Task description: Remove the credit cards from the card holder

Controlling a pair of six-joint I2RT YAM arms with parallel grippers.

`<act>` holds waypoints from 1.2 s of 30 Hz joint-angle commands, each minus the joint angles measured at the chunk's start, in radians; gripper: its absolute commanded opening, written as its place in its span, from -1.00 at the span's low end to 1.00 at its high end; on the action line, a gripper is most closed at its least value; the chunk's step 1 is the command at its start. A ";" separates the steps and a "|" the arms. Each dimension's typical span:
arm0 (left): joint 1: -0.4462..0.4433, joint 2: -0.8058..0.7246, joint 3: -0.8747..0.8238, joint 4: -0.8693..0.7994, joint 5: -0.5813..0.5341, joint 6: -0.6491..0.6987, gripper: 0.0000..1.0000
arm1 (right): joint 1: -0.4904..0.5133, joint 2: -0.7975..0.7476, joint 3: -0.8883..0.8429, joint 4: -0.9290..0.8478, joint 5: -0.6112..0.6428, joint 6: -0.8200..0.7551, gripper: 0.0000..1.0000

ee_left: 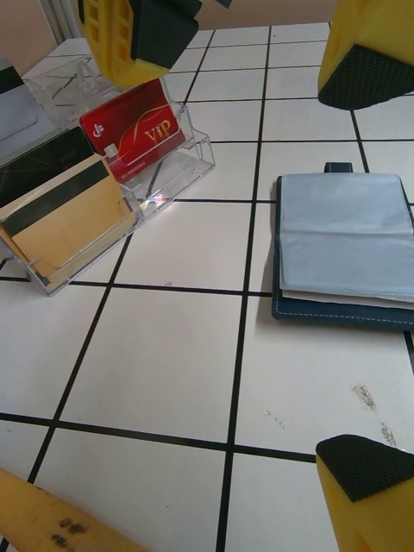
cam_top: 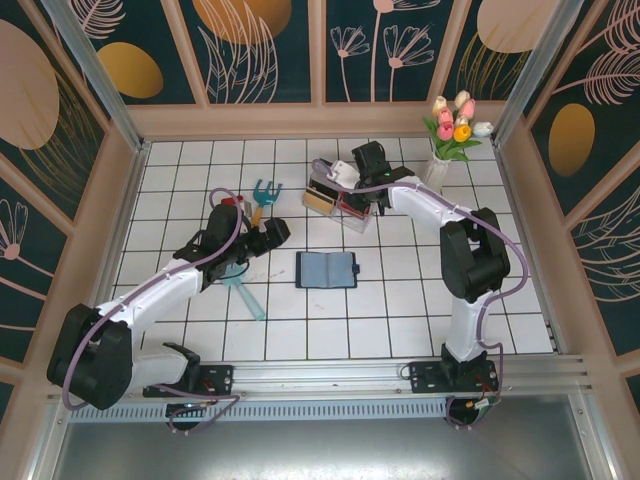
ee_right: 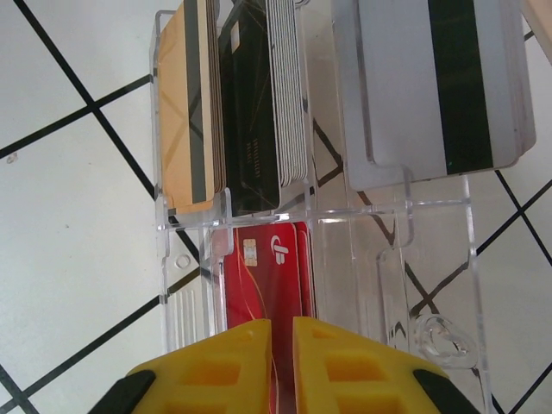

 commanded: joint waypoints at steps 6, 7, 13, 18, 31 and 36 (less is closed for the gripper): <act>0.005 -0.022 -0.017 0.008 0.002 0.020 0.97 | 0.001 -0.108 -0.001 -0.023 -0.066 0.076 -0.64; 0.005 -0.022 -0.017 0.007 0.000 0.020 0.97 | 0.002 -0.131 -0.017 -0.012 -0.080 0.093 -0.62; 0.004 -0.006 -0.015 0.002 0.016 0.037 0.97 | 0.005 -0.328 -0.191 0.149 -0.196 0.340 -0.45; 0.005 0.029 -0.026 0.002 0.051 0.034 0.85 | 0.042 -0.483 -0.362 0.309 -0.184 0.671 -0.10; -0.130 0.106 -0.030 0.039 0.083 -0.058 -0.22 | 0.172 -0.518 -0.622 0.296 -0.222 1.357 -0.08; -0.178 0.172 -0.024 0.069 0.086 -0.086 -0.37 | 0.234 -0.447 -0.654 0.272 -0.159 1.425 -0.10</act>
